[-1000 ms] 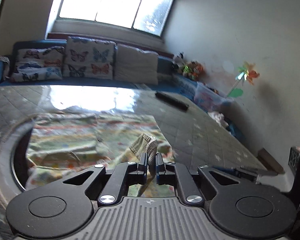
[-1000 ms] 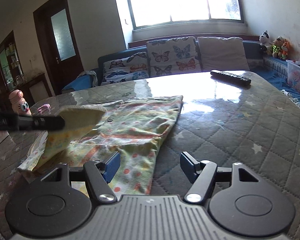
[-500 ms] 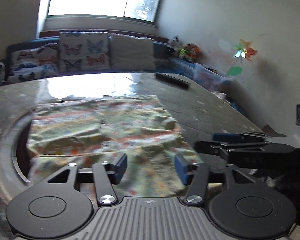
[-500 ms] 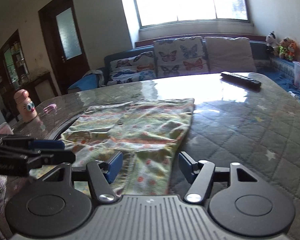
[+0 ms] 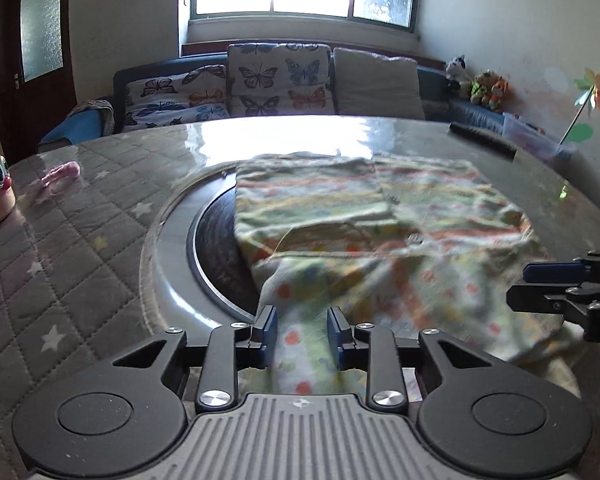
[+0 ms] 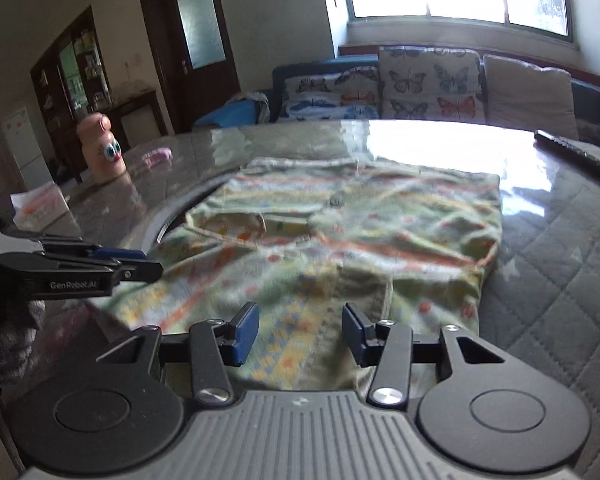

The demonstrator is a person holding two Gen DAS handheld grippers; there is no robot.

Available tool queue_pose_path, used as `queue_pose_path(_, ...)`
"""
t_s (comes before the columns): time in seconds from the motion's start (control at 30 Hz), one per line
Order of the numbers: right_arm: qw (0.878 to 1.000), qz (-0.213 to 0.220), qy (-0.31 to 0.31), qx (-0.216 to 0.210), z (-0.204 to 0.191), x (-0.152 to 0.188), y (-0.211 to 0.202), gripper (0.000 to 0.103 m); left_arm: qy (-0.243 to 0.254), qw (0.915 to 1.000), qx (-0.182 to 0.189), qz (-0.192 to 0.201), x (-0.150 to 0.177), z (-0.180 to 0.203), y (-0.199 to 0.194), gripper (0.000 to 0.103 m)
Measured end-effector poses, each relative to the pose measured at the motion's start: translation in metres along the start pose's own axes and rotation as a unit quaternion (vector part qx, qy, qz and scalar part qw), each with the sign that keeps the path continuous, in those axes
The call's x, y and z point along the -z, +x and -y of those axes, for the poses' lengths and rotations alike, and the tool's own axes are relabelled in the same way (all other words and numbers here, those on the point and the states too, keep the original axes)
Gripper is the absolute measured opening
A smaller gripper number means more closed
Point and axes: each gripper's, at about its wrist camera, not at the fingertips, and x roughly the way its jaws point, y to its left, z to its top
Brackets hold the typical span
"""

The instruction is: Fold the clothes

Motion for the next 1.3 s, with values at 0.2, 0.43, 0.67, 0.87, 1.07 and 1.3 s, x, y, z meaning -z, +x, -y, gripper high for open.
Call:
queue_pose_path(0.2, 1.0, -0.008, -0.008, 0.009, 0.003, -0.001, -0.003, 0.048, -0.001, 1.0, 0.0, 0.008, -0.01, -0.004, -0.001, 0.033)
queue_pose_path(0.43, 1.0, 0.01, -0.012, 0.013, 0.004, -0.025, 0.015, 0.06, 0.012, 0.9996, -0.001, 0.026, -0.036, 0.004, 0.015, 0.047)
queue_pose_path(0.67, 1.0, -0.005, -0.015, 0.003, 0.005, -0.021, 0.034, 0.063, 0.028, 0.9995, -0.016, -0.001, -0.034, 0.004, 0.044, 0.052)
queue_pose_path(0.87, 0.999, -0.003, -0.047, 0.015, -0.004, -0.014, 0.014, 0.069, 0.038, 0.9991, -0.019, 0.009, -0.029, 0.002, 0.03, 0.057)
queue_pose_path(1.07, 0.997, 0.005, -0.081, 0.015, -0.018, 0.002, -0.013, 0.068, 0.078, 0.9965, -0.006, 0.028, -0.013, 0.015, -0.002, 0.06)
queue_pose_path(1.3, 0.999, -0.021, -0.05, -0.007, -0.016, 0.021, -0.021, 0.062, 0.127, 0.9917, -0.002, 0.022, 0.012, 0.027, -0.018, 0.061)
